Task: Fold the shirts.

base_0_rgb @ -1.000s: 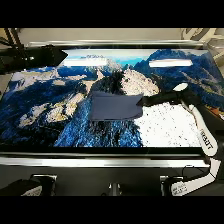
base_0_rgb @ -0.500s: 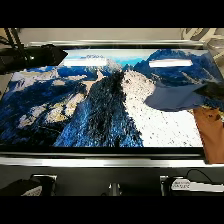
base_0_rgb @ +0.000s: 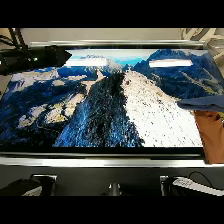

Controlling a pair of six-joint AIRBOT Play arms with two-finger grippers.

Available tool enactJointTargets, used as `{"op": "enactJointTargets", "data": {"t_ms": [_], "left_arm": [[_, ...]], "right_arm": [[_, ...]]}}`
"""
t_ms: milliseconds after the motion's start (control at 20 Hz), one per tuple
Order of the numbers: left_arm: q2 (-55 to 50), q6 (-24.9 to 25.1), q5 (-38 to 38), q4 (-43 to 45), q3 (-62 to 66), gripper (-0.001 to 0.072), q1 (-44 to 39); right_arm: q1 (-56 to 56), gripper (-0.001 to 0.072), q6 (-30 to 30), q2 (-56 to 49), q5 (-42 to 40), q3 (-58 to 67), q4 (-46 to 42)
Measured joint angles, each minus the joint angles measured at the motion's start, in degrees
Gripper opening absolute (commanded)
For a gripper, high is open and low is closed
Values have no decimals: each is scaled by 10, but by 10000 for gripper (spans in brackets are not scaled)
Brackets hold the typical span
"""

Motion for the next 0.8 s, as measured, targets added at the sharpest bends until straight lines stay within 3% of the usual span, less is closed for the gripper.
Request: {"op": "enactJointTargets", "data": {"t_ms": [250, 600, 800], "left_arm": [[0, 5, 0, 0, 0, 28, -5], [0, 12, 0, 0, 0, 27, -6], [1, 13, 0, 0, 0, 27, -6]], "right_arm": [[-54, 17, 21, 15, 2, 0, -7], [-71, 16, 46, 28, 57, -22, -255], [-72, 17, 66, 58, 25, -127, -378]]}}
